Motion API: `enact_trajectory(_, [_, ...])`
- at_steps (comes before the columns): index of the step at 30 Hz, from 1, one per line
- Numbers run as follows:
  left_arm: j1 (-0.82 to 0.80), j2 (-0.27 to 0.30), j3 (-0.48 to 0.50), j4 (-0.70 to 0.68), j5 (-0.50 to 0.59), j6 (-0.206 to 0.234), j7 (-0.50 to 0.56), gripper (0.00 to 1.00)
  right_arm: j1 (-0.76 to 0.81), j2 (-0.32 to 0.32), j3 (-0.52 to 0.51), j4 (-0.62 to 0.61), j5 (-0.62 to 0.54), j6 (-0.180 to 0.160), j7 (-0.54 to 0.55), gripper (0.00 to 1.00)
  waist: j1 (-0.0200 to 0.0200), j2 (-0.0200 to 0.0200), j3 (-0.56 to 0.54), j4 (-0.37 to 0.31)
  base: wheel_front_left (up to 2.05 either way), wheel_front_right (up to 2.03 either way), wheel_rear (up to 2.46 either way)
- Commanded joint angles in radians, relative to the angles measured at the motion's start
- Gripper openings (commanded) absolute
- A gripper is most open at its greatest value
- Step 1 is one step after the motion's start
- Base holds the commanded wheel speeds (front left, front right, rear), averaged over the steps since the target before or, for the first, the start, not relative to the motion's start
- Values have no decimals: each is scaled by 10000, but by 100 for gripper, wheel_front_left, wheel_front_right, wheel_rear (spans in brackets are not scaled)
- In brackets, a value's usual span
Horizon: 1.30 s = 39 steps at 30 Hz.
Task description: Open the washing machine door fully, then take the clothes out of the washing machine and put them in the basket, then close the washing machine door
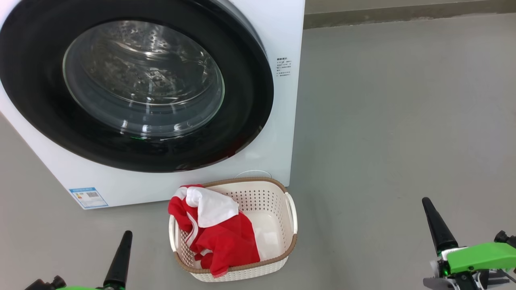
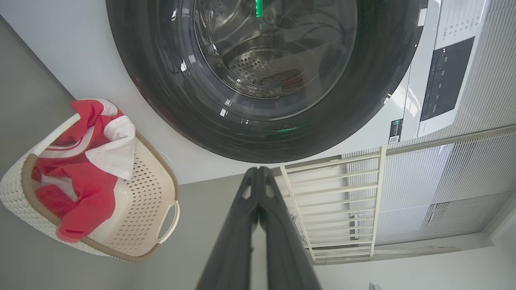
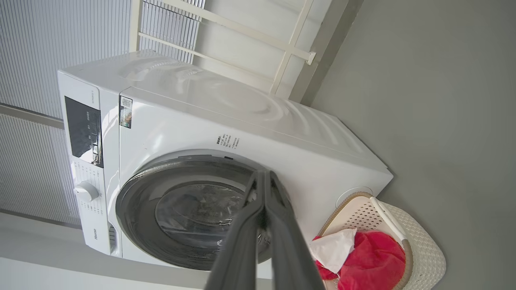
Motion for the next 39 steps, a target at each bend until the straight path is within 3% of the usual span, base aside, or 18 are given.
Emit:
enact_trajectory(1, [-461,75,326,-178,-242,-59,82,0,-593,-90,96,-218,351,-6,74,0,-1,0,3,-1,0,0,0])
enact_trajectory(19, [-773,21,473,-55,-2188,-69,599,0,-930,-24,-110,9,2206,-7,616,0,-1,0,67,-22,0,0,0])
enact_trajectory(39, [-779,20,472,-53,-2232,-69,607,0,-941,7,-157,17,2209,-7,661,0,-1,0,69,-22,0,0,0])
